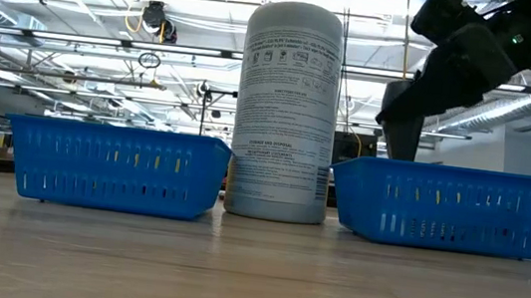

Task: Pick & Place Travel size toiletries
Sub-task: Put the deodorant into the right yellow bin

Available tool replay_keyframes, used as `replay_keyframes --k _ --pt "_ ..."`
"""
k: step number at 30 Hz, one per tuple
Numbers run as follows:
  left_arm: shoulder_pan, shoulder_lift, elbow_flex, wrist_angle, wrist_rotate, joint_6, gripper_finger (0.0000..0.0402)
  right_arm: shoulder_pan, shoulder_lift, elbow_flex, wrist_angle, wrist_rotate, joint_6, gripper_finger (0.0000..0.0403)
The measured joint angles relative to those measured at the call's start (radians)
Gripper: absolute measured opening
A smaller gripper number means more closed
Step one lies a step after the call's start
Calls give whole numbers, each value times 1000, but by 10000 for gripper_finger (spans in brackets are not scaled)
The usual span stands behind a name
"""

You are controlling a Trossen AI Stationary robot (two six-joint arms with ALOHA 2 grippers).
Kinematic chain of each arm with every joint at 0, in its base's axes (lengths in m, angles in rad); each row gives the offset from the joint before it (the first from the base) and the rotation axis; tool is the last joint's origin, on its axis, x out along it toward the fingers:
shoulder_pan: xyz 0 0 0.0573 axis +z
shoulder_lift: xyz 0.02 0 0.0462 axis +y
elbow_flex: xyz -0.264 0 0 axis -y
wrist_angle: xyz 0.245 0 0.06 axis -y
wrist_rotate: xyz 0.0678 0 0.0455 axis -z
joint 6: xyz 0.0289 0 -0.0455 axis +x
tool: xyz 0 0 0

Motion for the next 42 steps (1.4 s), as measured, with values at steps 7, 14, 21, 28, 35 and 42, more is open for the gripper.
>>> replay_keyframes --k 7,14,21,28,35,42 --pt "0 0 0 0 0 0 230 -31 5 0 77 -27 -32 192" --pt "0 0 0 0 0 0 230 -72 64 0 94 -68 -28 192" --pt "0 0 0 -1 0 1 230 -103 157 0 214 -108 -57 192" --pt "0 0 0 -8 0 -5 230 -115 159 0 257 -107 -75 192" --pt "0 0 0 -9 0 -6 230 -115 159 0 257 -154 -57 192" --pt "0 1 -1 -25 0 -15 230 -116 159 0 246 -153 -47 192"
